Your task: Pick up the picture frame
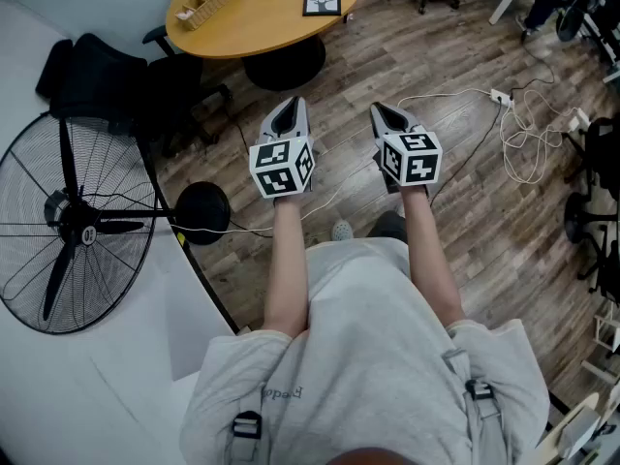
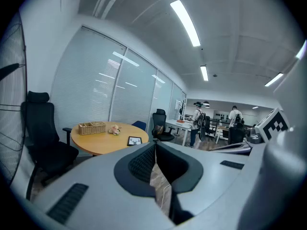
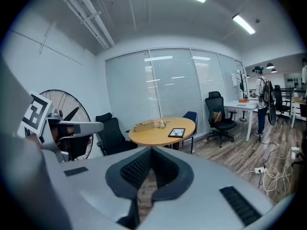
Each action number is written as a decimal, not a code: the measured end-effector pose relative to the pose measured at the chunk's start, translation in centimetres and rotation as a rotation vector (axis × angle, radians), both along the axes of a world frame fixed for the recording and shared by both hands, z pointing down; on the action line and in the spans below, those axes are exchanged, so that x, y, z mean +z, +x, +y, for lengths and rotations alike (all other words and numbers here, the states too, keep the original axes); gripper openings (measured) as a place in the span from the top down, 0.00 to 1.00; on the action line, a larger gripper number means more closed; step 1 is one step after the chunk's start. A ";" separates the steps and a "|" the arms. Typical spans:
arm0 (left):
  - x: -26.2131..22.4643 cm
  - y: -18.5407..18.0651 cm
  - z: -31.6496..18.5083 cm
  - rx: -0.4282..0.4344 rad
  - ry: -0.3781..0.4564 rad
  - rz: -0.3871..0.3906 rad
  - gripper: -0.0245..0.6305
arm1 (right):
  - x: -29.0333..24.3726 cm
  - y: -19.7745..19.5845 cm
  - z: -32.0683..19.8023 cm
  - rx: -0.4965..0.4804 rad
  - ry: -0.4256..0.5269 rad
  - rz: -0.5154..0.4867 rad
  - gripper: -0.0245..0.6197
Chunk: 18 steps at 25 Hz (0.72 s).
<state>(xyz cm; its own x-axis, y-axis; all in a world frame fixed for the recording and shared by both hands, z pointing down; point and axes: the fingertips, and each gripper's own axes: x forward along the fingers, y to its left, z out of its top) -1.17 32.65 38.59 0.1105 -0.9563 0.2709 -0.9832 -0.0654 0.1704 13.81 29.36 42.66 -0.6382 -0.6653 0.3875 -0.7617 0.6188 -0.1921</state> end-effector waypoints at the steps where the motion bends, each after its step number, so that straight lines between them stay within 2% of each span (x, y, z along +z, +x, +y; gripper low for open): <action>1: 0.0 0.0 0.1 0.000 0.000 -0.001 0.92 | 0.0 0.0 0.1 0.001 0.002 -0.001 0.93; 9: 0.3 0.4 0.9 0.003 -0.006 0.000 0.92 | -0.7 0.6 0.9 0.013 0.017 -0.013 0.93; 13: 0.2 0.3 1.2 0.002 0.010 -0.001 0.92 | -0.4 0.6 1.4 -0.007 -0.009 -0.035 0.93; 18: 0.2 0.0 1.7 0.009 0.020 -0.001 0.92 | 0.1 1.4 1.6 0.017 -0.008 -0.008 0.92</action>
<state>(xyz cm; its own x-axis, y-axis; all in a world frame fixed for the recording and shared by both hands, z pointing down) -1.13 34.30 38.77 0.1191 -0.9603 0.2521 -0.9827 -0.0778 0.1680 15.17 30.99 42.74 -0.6302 -0.6729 0.3875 -0.7703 0.6044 -0.2032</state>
